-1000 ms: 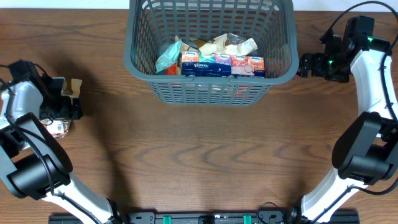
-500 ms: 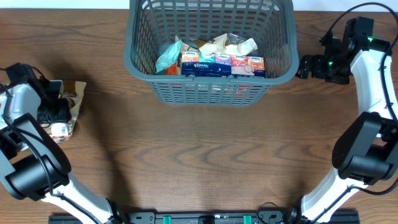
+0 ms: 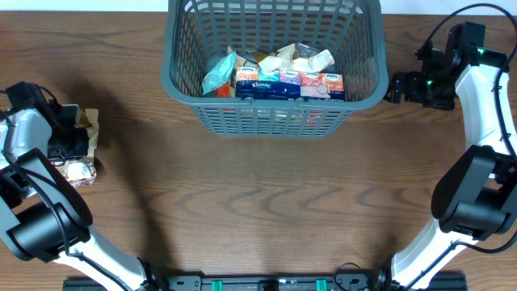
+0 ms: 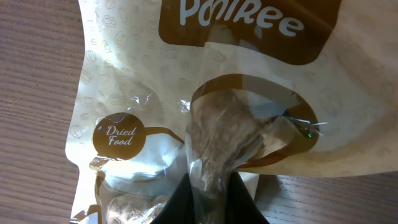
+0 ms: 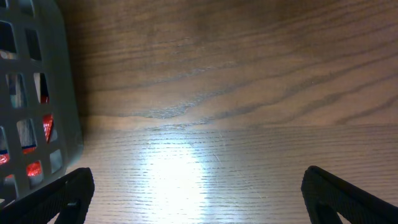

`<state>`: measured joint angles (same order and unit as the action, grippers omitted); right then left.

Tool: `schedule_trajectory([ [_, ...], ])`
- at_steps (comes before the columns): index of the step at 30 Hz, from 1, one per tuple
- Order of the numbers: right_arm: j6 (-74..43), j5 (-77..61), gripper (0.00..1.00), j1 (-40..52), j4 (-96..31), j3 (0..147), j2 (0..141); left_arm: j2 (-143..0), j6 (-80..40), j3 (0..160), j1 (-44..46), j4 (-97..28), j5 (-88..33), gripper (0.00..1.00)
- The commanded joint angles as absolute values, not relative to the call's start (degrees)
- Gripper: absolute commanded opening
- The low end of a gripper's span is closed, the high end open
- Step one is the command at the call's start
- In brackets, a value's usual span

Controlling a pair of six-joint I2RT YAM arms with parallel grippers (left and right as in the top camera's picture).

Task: Pack container
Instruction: 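Move the left gripper down onto the remaining PanTree bag, then grasp the PanTree bag with the left gripper and lift it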

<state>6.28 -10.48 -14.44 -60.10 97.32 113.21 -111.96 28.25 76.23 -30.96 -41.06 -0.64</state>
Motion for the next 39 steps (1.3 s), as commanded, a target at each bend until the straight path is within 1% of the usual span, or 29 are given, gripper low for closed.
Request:
schedule_trajectory([
  [1,5.9,-10.3,0.99,-13.4,-60.4,96.8,113.3,-112.5,27.5,75.9,-30.5,-41.9,-1.0,0.06],
  [10,6.3,-10.3,0.99,-13.4,-61.0,96.8,113.3,-111.8,27.5,76.1,-25.8,-41.8,-1.0,0.06],
  [18,6.3,-10.3,0.99,-13.4,-61.1,96.8,113.3,-106.0,27.3,78.3,-21.8,-42.3,-1.0,0.06],
  [29,6.3,-10.3,0.99,-13.4,-61.0,96.8,113.3,-93.6,27.3,78.6,-21.7,-42.1,-0.6,0.06],
  [39,6.3,-10.3,0.99,-13.4,-61.1,96.8,113.3,-89.2,27.3,78.6,-21.7,-42.8,-0.6,0.06],
])
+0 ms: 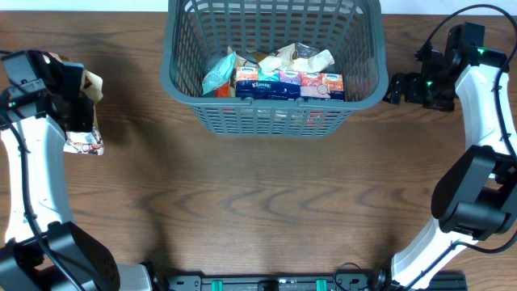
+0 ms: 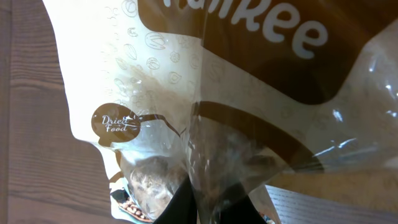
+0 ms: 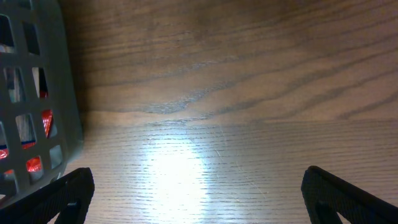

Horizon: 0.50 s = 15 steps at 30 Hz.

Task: Pack container
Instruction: 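Grasp the PanTree bag with the left gripper and lift it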

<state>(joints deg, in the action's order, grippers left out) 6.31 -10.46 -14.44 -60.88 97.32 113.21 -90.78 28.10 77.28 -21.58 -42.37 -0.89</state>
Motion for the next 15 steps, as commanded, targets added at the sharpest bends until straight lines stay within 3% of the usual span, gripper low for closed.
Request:
schedule_trajectory([
  [1,6.3,-10.3,0.99,-13.4,-61.1,96.8,113.3,-88.9,27.3,78.6,-21.7,-42.9,-0.6,0.06],
  [15,6.3,-10.3,0.99,-13.4,-61.1,96.8,113.3,-82.9,27.4,78.6,-21.3,-42.2,-0.6,0.06],
])
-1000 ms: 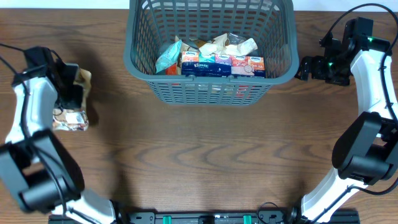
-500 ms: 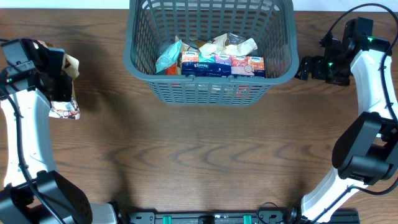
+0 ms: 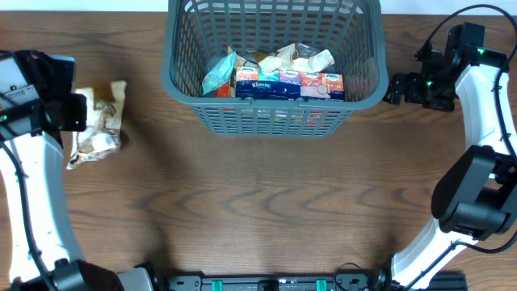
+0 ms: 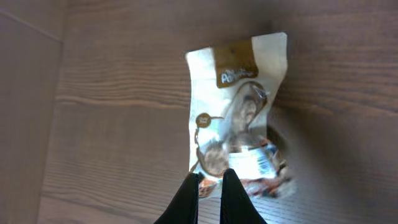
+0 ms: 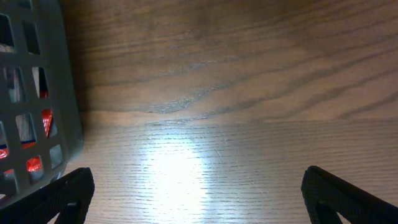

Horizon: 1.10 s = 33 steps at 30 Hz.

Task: Pack container
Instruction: 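Grasp the PanTree bag with the left gripper and lift it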

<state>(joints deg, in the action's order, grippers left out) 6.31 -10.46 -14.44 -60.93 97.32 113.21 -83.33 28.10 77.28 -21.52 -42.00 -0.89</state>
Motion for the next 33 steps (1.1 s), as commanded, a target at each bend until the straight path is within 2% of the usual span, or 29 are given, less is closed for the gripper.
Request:
schedule_trajectory([
  [1,6.3,-10.3,0.99,-13.4,-61.1,96.8,113.3,-83.0,27.4,78.6,-21.3,-42.5,-0.6,0.06],
  [6,6.3,-10.3,0.99,-13.4,-61.5,96.8,113.3,-83.5,27.5,78.6,-21.3,-41.0,-0.6,0.09],
  [7,6.3,-10.3,0.99,-13.4,-61.6,96.8,113.3,-83.8,27.6,78.6,-21.3,-40.4,-0.6,0.3],
  [9,6.3,-10.3,0.99,-13.4,-61.8,96.8,113.3,-84.8,27.6,78.6,-21.3,-38.6,-0.6,0.43],
  [11,6.3,-10.3,0.99,-13.4,-61.9,96.8,113.3,-86.2,27.6,78.6,-21.3,-37.6,-0.6,0.68],
  [14,6.3,-10.3,0.99,-13.4,-62.2,96.8,113.3,-89.8,27.6,78.6,-21.3,-37.2,-0.6,0.7],
  [15,6.3,-10.3,0.99,-13.4,-62.2,96.8,113.3,-91.5,27.6,78.6,-21.3,-37.2,-0.6,0.75],
  [17,6.3,-10.3,0.99,-13.4,-62.3,96.8,113.3,-94.9,27.6,78.6,-21.3,-37.0,-0.6,0.91],
  [18,6.3,-10.3,0.99,-13.4,-62.3,96.8,113.3,-96.8,27.6,78.6,-21.3,-36.9,-0.6,0.94],
  [21,6.3,-10.3,0.99,-13.4,-62.6,96.8,113.3,-102.1,27.6,78.6,-21.3,-36.9,-0.6,0.98],
  [33,5.5,-10.3,0.99,-13.4,-62.8,96.8,113.3,-111.9,27.6,78.6,-21.3,-32.8,-0.6,0.98],
])
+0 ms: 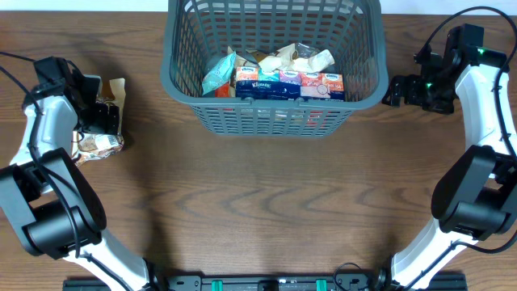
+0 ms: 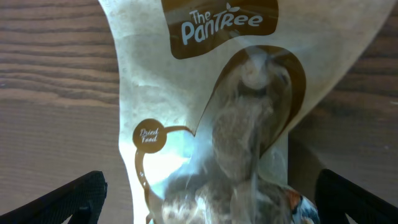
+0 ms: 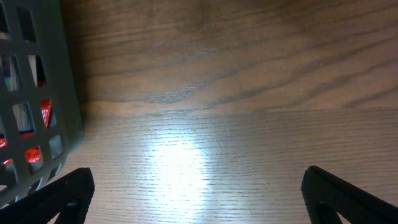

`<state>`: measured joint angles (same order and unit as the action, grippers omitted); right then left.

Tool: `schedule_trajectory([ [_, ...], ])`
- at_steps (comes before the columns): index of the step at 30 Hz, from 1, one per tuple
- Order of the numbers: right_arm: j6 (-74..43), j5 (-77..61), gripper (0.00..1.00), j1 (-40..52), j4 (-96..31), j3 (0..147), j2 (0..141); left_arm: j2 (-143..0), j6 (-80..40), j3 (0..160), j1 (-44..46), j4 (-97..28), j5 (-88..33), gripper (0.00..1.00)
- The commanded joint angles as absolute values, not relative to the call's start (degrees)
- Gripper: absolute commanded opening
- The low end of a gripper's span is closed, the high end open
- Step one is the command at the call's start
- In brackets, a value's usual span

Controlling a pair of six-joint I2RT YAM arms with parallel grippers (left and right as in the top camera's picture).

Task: Pack container
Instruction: 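Grasp the PanTree bag with the left gripper and lift it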

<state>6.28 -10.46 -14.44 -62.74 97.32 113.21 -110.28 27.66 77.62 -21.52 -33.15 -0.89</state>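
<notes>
A cream and brown dried-food pouch (image 2: pixel 205 93) marked "The Pantree" lies flat on the wooden table at the left (image 1: pixel 115 89). My left gripper (image 2: pixel 210 202) hangs low over its lower half (image 1: pixel 95 120), open wide, one finger on either side of the pouch and not touching it. The grey plastic basket (image 1: pixel 275 120) stands at the back middle and holds tissue packs (image 1: pixel 279 85) and snack packets. My right gripper (image 3: pixel 199 199) is open over bare table just right of the basket (image 1: pixel 394 89).
A small colourful printed packet (image 1: pixel 98 145) lies against the pouch's near end (image 2: pixel 301 210). The basket wall (image 3: pixel 37 93) fills the left edge of the right wrist view. Bare wooden table (image 1: pixel 266 202) stretches between the pouch and the basket and across the front.
My left gripper was shut and high above the pouch lying on the table; now it is open and low over that pouch. The pouch and the right arm have not moved.
My left gripper was shut on the pouch at the far left of the table. Then it held the pouch lifted, further back. Then the pouch lay on the table nearer the basket, out of the shut gripper. Now the gripper straddles it, open.
</notes>
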Motion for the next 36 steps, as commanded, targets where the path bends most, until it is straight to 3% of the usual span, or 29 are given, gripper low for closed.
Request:
schedule_trajectory([
  [1,5.3,-10.3,0.99,-13.4,-62.8,96.8,113.3,-112.4,27.6,78.6,-21.3,-32.6,-0.6,0.99],
  [13,5.2,-10.3,0.99,-13.4,-62.7,96.8,113.3,-118.0,27.6,78.6,-21.3,-32.7,-0.6,0.98],
  [17,5.2,-10.3,0.99,-13.4,-62.7,96.8,113.3,-118.0,27.6,78.6,-21.3,-34.1,-0.6,0.42],
  [20,5.2,-10.2,0.99,-13.4,-62.6,96.8,113.3,-118.0,27.6,78.6,-21.3,-35.9,-0.6,0.11],
  [21,5.2,-10.3,0.99,-13.4,-62.6,96.8,113.3,-118.0,27.6,78.6,-21.3,-36.5,-0.6,0.07],
  [29,5.2,-10.2,0.99,-13.4,-62.6,96.8,113.3,-116.0,26.2,78.7,-20.4,-38.9,-1.1,0.06],
  [36,5.5,-10.2,0.99,-13.4,-62.5,96.8,113.3,-104.9,25.3,79.0,-17.7,-37.3,-1.1,0.06],
])
